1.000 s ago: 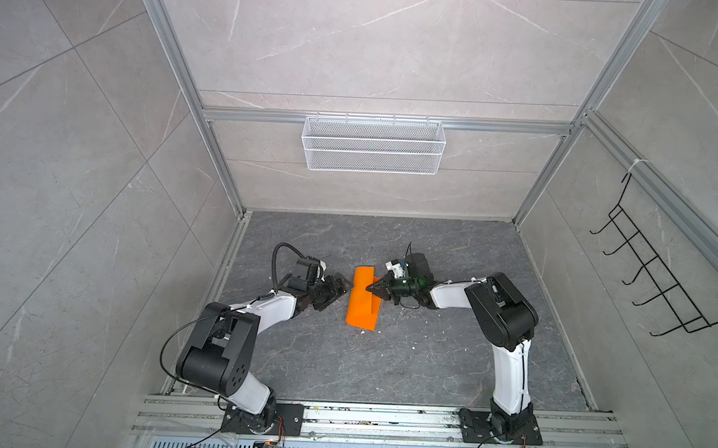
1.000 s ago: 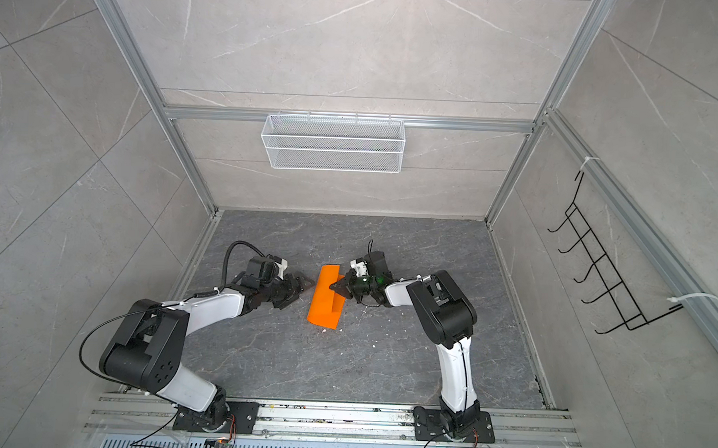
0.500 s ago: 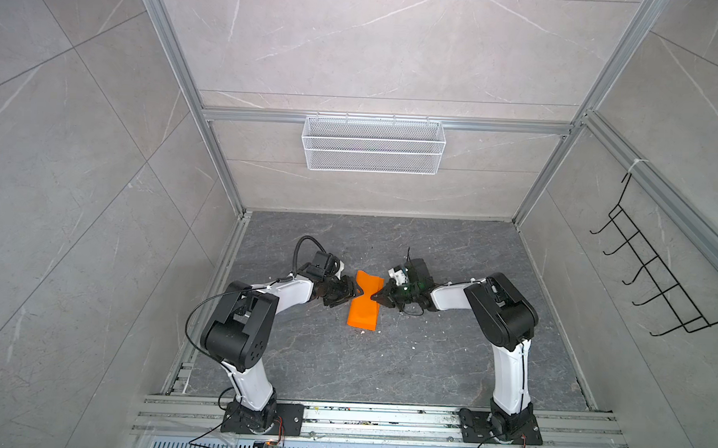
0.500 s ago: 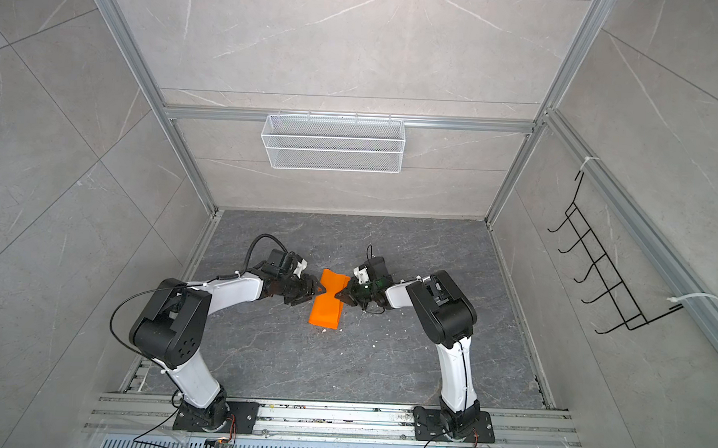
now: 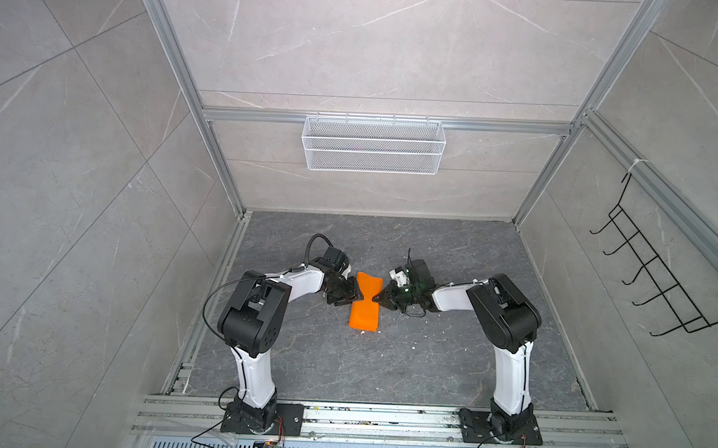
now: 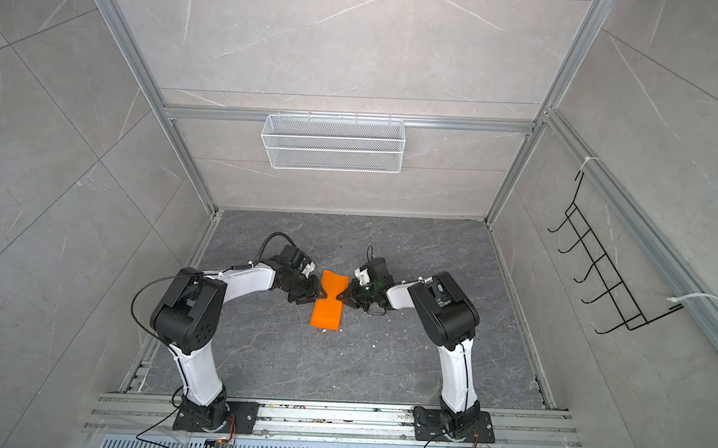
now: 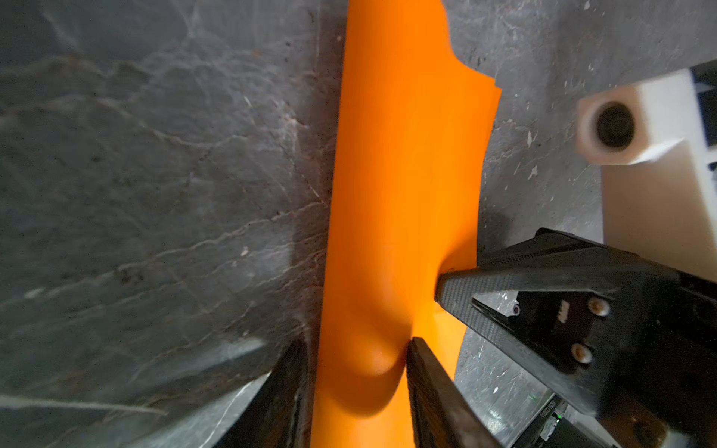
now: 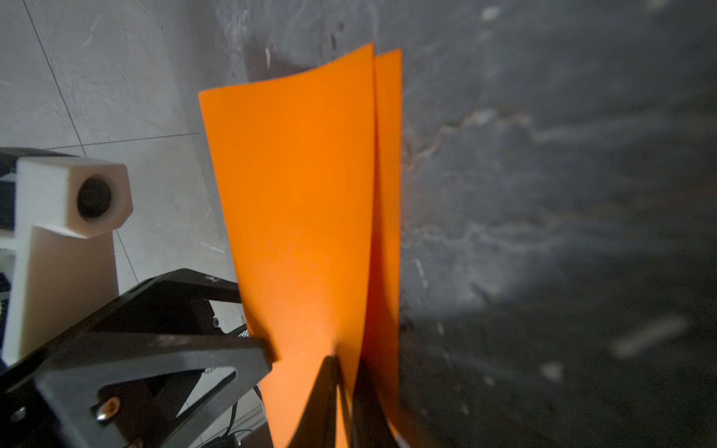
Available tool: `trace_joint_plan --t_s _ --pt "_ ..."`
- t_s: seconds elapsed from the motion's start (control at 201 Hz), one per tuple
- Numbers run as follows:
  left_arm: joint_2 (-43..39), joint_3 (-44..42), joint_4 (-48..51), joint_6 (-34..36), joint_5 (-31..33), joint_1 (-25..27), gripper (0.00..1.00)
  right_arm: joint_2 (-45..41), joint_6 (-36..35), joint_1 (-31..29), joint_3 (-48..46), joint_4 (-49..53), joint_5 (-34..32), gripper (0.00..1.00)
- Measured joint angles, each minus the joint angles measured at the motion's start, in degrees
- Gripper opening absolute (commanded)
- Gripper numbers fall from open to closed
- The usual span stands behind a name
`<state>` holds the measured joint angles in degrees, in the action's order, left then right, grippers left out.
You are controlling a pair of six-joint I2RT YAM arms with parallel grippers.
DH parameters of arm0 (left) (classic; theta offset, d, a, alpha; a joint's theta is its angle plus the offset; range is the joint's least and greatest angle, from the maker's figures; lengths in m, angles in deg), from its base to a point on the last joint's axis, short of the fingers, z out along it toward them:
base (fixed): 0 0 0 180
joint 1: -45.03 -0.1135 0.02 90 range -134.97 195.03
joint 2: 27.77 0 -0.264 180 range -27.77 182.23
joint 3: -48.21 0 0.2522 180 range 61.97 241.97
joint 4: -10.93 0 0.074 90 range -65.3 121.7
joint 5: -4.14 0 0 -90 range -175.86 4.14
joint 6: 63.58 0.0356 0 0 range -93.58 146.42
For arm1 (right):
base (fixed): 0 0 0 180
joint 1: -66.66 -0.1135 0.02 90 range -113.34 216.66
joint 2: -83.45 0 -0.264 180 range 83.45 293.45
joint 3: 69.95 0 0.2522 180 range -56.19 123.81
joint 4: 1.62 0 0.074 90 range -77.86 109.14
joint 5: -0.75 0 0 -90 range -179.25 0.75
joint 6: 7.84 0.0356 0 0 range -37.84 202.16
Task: Fold a paper plane with a square sheet of paper (pick it up from the middle)
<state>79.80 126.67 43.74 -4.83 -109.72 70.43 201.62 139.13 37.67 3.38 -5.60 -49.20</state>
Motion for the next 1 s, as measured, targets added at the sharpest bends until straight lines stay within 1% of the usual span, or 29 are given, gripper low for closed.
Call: trace_joint_plan --t_s 0.06,0.124,0.368,0.473,0.547,0.657,0.886,0.911,0.941,1.0 --pt "0.4 0.4 0.5 0.3 0.1 0.1 0.41 -0.8 -0.4 0.0 -0.4 0.1 -0.2 0.31" --pt "0.6 0.7 0.9 0.5 0.3 0.1 0.4 -2.6 -0.7 0.1 -1.5 0.4 -0.7 0.36" --pt "0.7 1.2 1.9 1.3 1.5 0.7 0.4 -11.3 -2.4 2.0 -6.3 2.2 -4.4 0.42" --pt "0.7 1.7 2.7 1.3 2.6 1.2 0.4 -13.9 -3.6 2.4 -7.4 3.5 -6.8 0.49" --pt "1.0 2.2 3.3 1.3 3.4 1.6 0.4 -15.4 -4.4 2.4 -8.5 4.0 -8.5 0.56" --pt "1.4 3.1 4.1 1.3 4.6 2.2 0.4 -16.8 -5.9 2.4 -9.9 4.7 -10.8 0.71" --pt "2.1 4.5 5.6 1.3 6.9 3.0 0.4 -18.3 -8.3 2.4 -12.1 4.6 -13.7 0.92" --pt "2.1 4.6 5.7 1.3 7.1 3.1 0.4 -18.4 -8.6 2.4 -12.2 4.6 -13.9 0.97" --pt "2.2 4.8 5.9 1.3 7.3 3.2 0.4 -18.5 -8.9 2.4 -12.3 4.6 -14.1 0.99" --pt "2.2 5.0 6.3 1.3 7.9 3.5 0.4 -19.0 -9.4 2.4 -12.7 4.6 -14.8 0.99"
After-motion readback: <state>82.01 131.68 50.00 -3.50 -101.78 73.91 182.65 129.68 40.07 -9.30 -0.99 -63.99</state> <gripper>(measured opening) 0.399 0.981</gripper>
